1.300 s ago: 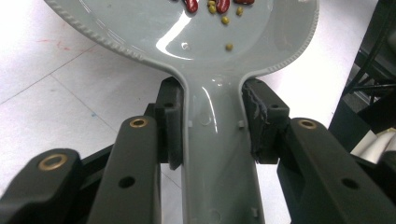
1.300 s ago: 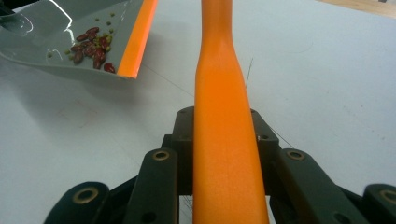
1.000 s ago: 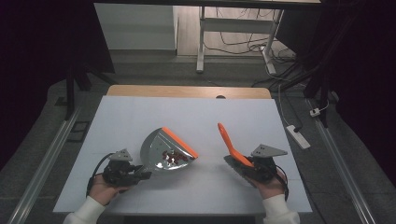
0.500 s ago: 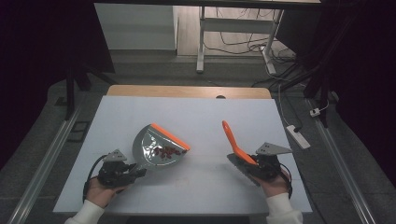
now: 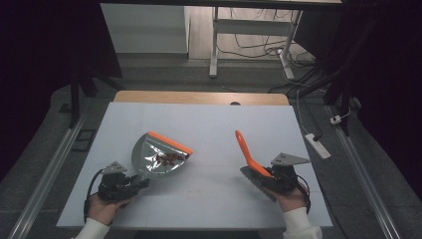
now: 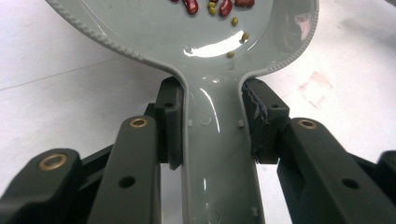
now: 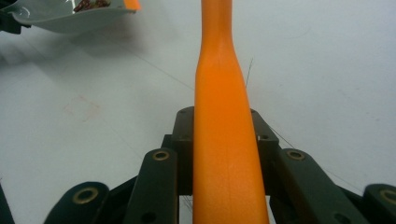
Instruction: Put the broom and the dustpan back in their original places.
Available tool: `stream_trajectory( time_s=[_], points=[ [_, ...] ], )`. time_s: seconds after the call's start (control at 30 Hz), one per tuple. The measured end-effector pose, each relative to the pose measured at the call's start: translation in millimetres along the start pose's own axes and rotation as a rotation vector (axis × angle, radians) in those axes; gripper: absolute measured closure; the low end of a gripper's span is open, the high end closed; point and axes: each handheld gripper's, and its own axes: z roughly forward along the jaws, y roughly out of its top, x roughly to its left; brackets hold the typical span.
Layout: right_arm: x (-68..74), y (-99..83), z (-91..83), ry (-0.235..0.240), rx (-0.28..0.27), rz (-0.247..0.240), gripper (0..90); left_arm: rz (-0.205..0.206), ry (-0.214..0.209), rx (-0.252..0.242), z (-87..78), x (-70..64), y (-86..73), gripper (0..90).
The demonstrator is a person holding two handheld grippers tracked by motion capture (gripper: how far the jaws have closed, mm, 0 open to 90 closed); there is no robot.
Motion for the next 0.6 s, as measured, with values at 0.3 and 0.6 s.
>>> stream_trajectory(
  time_s=[0.3, 0.6],
  points=[
    [3.1, 2.2, 9.2, 0.030, 0.030, -0.013, 70.3, -0.090, 0.077, -0.025, -3.4, 8.6, -8.4, 61.6],
    [5.0, -1.8, 6.5, 0.026, 0.045, 0.002, 70.3, -0.194, 0.138, -0.023, 3.8, 11.5, -10.3, 61.6]
  ],
)
